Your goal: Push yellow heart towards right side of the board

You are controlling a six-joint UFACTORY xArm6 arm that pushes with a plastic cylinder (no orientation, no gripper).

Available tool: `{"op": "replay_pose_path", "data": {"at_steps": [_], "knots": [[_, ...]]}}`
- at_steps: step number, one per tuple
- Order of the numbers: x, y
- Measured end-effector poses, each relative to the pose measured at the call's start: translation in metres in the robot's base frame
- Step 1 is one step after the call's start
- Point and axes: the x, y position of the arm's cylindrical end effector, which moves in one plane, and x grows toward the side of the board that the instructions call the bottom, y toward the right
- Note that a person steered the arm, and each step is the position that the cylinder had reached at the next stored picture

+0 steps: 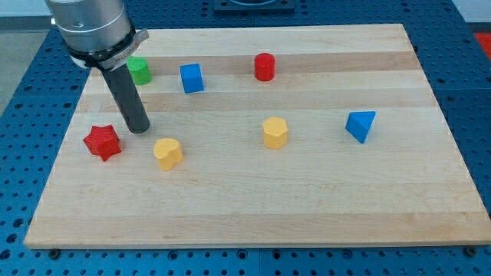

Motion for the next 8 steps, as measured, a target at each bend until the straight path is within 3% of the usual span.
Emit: {"op": "replay_pose_path", "data": {"at_steps": [1, 3, 8], "knots": [[0.057, -0.012], [0.055, 0.014], [0.054, 0.208]]}}
